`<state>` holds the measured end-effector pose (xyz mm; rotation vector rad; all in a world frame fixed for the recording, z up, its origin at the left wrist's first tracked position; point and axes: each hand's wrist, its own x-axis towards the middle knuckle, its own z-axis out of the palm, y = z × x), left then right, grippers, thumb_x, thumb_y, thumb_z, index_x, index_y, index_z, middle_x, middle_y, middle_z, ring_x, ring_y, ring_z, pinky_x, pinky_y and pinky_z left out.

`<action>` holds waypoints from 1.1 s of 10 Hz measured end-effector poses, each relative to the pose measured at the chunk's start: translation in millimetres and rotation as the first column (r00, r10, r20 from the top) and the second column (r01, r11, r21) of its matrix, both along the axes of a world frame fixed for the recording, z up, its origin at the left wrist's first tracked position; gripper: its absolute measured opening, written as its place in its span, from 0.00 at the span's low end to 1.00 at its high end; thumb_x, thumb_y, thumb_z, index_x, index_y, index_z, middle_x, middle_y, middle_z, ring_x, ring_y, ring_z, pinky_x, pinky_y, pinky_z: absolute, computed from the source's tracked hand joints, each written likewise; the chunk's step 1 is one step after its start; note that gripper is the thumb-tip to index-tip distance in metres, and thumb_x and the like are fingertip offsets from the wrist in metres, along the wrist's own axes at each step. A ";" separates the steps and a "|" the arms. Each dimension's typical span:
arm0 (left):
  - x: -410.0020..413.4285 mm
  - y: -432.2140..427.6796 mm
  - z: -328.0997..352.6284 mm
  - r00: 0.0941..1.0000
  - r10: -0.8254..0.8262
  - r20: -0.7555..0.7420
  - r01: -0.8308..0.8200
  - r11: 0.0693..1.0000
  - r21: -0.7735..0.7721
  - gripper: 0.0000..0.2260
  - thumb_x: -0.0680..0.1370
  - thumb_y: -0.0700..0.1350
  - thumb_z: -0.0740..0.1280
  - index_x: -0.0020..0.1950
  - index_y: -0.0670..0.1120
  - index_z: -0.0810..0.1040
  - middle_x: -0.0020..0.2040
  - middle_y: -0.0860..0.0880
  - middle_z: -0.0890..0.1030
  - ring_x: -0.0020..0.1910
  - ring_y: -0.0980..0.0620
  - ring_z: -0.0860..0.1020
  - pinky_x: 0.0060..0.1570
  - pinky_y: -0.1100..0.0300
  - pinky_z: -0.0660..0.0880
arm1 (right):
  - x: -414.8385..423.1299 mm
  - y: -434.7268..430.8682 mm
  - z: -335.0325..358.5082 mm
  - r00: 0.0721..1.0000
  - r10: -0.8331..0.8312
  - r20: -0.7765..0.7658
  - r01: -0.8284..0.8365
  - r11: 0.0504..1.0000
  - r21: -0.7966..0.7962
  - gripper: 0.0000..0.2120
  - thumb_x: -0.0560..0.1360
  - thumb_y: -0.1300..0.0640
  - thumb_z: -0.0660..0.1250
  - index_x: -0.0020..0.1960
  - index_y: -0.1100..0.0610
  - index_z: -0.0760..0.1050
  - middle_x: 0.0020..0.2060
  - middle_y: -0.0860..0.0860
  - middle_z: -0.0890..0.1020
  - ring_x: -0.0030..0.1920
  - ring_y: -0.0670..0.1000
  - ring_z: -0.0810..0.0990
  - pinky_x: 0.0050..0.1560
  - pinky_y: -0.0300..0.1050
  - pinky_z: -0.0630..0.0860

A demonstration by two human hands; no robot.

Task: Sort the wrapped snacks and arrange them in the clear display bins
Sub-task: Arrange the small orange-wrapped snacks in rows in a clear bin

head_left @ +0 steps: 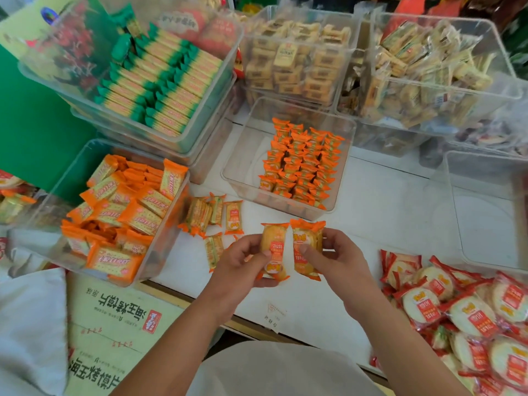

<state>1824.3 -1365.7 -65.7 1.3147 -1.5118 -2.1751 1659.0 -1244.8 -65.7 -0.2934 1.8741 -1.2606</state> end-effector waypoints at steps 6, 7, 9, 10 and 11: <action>-29.1 -107.4 24.5 0.994 0.021 -0.106 -0.045 0.973 -0.227 0.18 0.74 0.37 0.77 0.60 0.53 0.83 0.50 0.48 0.86 0.46 0.51 0.84 0.49 0.54 0.83 | 14.1 -110.4 2.1 0.950 0.174 -0.260 -0.188 0.982 -0.030 0.29 0.85 0.50 0.61 0.81 0.39 0.53 0.72 0.43 0.70 0.72 0.40 0.69 0.72 0.46 0.71; -32.6 -109.0 16.1 0.996 -0.040 -0.079 0.022 0.976 -0.216 0.07 0.80 0.44 0.72 0.57 0.53 0.86 0.49 0.52 0.87 0.49 0.53 0.84 0.50 0.58 0.80 | 13.9 -122.0 3.2 0.935 0.198 -0.295 -0.201 0.979 0.019 0.31 0.86 0.50 0.57 0.84 0.45 0.48 0.71 0.43 0.67 0.68 0.28 0.63 0.67 0.28 0.66; -60.3 -110.1 18.1 0.974 -0.176 -0.141 0.139 0.962 -0.236 0.16 0.87 0.51 0.55 0.72 0.52 0.76 0.63 0.56 0.83 0.64 0.58 0.80 0.59 0.64 0.78 | 13.0 -145.6 15.7 0.962 0.186 -0.202 -0.186 0.982 0.022 0.34 0.81 0.35 0.47 0.82 0.41 0.38 0.78 0.39 0.56 0.79 0.34 0.45 0.81 0.39 0.49; -81.4 -113.4 17.2 0.969 -0.209 -0.131 0.187 0.969 -0.163 0.20 0.87 0.55 0.52 0.78 0.56 0.67 0.71 0.61 0.77 0.71 0.63 0.73 0.73 0.58 0.69 | 6.8 -158.1 14.1 0.962 0.177 -0.206 -0.183 0.983 -0.010 0.36 0.80 0.37 0.45 0.82 0.46 0.35 0.64 0.21 0.49 0.60 0.12 0.41 0.60 0.13 0.44; -91.3 -121.9 13.2 0.957 -0.252 -0.142 0.240 0.966 -0.095 0.22 0.87 0.58 0.52 0.81 0.60 0.61 0.74 0.64 0.73 0.74 0.66 0.68 0.77 0.55 0.64 | -2.7 -167.2 8.7 0.965 0.145 -0.220 -0.157 0.987 -0.035 0.34 0.82 0.38 0.45 0.83 0.45 0.35 0.63 0.20 0.49 0.60 0.13 0.41 0.58 0.13 0.43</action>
